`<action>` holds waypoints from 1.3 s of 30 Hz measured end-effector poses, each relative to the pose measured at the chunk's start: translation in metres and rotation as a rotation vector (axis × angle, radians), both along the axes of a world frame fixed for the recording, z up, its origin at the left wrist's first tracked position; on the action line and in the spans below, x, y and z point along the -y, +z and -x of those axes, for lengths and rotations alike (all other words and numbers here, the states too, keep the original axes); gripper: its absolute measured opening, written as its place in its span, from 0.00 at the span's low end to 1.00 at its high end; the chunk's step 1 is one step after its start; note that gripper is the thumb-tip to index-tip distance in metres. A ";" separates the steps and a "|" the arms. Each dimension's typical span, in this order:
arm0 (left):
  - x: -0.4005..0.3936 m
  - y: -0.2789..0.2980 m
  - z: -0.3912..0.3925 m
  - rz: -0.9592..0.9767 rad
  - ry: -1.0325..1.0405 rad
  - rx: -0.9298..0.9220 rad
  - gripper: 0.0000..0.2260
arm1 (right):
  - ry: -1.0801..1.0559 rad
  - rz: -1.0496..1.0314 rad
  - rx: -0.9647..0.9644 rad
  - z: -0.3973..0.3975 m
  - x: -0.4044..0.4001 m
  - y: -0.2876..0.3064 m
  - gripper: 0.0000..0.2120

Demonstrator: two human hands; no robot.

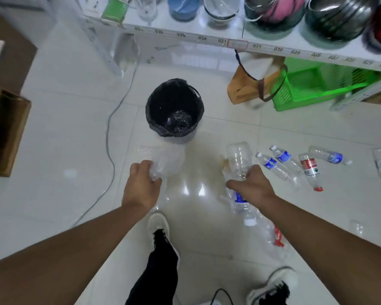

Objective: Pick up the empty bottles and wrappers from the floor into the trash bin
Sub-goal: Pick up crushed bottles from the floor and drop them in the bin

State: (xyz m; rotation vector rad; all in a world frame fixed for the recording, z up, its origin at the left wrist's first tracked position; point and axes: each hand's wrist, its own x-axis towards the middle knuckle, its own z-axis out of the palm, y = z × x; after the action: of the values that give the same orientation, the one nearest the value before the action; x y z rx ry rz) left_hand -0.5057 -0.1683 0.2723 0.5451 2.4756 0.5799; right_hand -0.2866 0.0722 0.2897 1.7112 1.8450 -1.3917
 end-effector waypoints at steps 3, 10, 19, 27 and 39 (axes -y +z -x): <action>0.035 0.008 0.075 0.038 -0.092 -0.006 0.14 | -0.031 0.028 -0.017 0.066 0.028 -0.004 0.28; 0.021 0.020 0.168 0.033 0.056 0.023 0.13 | -0.070 0.084 -0.022 0.155 0.045 0.000 0.30; -0.037 0.003 0.200 0.040 0.108 0.098 0.13 | -0.087 0.196 -0.091 0.244 -0.033 -0.031 0.36; -0.097 -0.056 0.251 0.098 0.125 0.131 0.04 | 0.177 0.035 -0.019 0.332 -0.091 -0.121 0.42; -0.200 -0.090 0.274 0.283 -0.068 0.338 0.36 | 0.087 0.034 0.169 0.236 -0.083 -0.112 0.10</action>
State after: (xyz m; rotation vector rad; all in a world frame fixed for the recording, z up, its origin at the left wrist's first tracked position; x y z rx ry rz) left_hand -0.7795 0.0317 0.1826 0.3815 2.1593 0.2607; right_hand -0.5227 0.1551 0.1780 1.6557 1.7718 -1.1987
